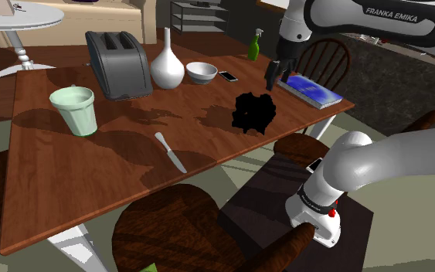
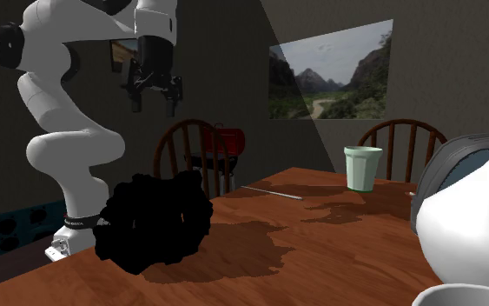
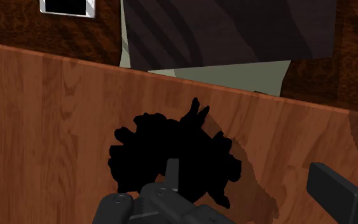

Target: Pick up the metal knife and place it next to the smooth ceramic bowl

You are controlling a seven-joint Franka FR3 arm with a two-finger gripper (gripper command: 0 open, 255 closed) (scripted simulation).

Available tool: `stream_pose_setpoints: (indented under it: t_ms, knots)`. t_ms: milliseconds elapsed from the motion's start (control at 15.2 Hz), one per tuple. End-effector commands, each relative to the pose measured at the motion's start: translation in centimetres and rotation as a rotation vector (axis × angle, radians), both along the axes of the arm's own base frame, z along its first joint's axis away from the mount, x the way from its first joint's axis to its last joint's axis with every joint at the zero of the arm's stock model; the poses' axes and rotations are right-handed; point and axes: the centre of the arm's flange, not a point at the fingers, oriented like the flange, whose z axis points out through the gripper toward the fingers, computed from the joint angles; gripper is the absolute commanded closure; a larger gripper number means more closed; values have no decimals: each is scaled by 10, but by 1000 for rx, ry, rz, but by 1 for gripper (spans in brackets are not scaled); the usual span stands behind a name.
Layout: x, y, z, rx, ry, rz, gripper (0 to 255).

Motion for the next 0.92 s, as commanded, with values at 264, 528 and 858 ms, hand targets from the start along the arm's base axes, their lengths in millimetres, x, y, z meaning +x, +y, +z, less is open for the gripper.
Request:
stream_pose_setpoints:
  t_ms: [264,528,858]
  knots:
    - [13,43,-27,-6,-22,-23,0]
    - [28,87,-54,-12,-44,-46,0]
    - [49,140,-87,-19,-72,-74,0]
